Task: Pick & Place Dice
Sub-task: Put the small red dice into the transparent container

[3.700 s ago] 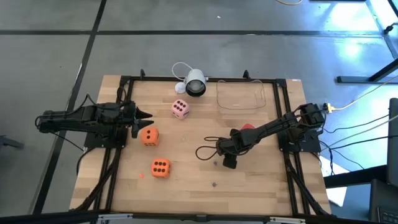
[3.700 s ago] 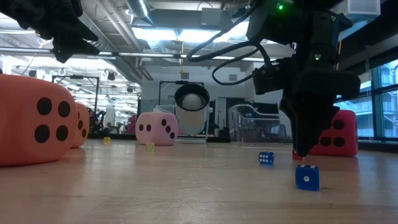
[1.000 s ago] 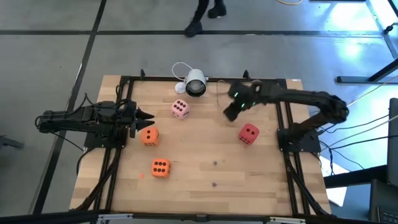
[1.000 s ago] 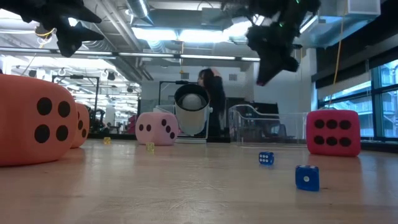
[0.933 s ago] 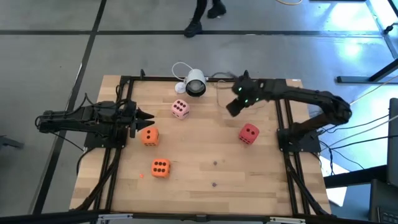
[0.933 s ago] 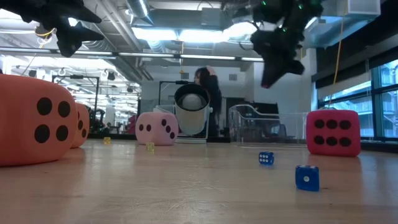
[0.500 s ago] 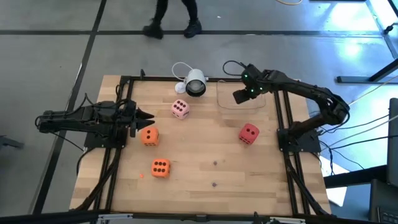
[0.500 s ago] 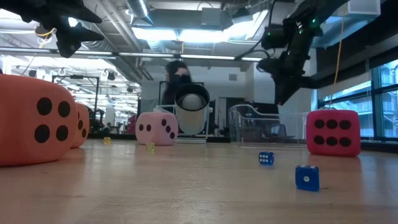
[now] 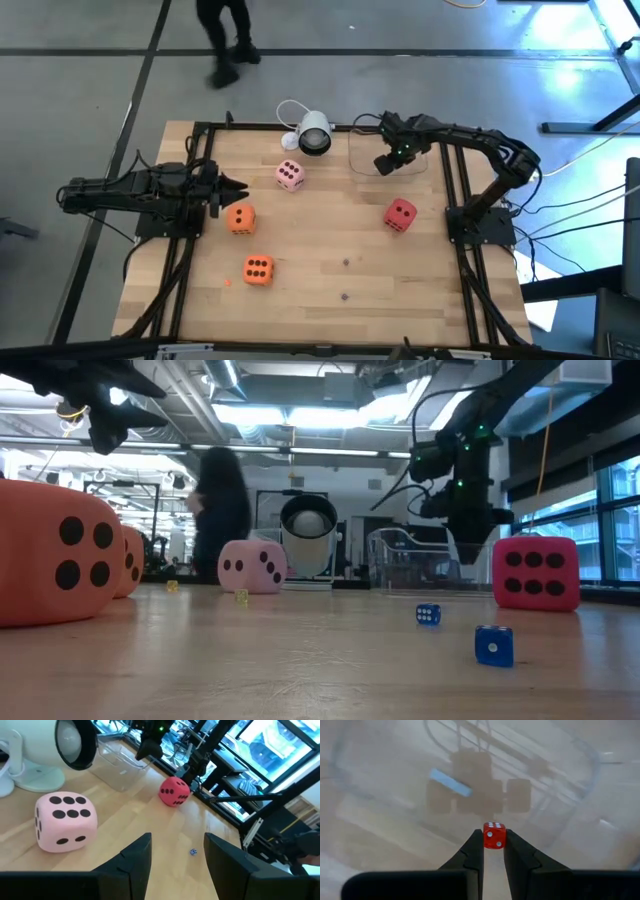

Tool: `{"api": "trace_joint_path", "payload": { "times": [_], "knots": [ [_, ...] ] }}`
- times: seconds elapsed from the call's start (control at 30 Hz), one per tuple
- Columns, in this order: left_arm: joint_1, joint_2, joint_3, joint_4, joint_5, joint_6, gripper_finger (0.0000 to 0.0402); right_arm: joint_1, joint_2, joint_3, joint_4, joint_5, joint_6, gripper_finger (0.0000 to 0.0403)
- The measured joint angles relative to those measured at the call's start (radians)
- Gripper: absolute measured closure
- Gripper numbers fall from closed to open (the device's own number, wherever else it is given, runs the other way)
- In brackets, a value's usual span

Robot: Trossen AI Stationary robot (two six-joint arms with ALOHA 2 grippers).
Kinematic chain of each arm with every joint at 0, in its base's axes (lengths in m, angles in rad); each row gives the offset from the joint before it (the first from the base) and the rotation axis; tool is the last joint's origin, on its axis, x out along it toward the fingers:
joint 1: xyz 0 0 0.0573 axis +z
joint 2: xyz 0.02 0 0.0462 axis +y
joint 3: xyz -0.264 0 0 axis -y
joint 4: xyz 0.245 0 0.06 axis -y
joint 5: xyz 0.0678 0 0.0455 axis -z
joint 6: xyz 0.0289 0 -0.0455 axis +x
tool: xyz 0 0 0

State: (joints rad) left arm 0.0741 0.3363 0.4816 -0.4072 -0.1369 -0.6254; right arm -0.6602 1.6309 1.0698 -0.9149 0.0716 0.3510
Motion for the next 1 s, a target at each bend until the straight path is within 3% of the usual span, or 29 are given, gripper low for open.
{"api": "trace_joint_path", "payload": {
  "times": [0.37,0.83,1.0],
  "knots": [
    [0.000,0.000,0.000,0.000,-0.004,0.011,0.0227,-0.022,0.000,0.000,-0.097,0.055,-0.056,0.0356],
    [0.000,0.000,0.000,0.000,-0.030,0.042,0.0227,-0.022,0.000,0.000,-0.107,0.034,-0.073,0.0356],
    [0.000,0.000,0.000,0.000,-0.051,0.060,0.0227,-0.022,0.000,0.000,-0.114,0.041,-0.079,0.0310]
  ]
}}
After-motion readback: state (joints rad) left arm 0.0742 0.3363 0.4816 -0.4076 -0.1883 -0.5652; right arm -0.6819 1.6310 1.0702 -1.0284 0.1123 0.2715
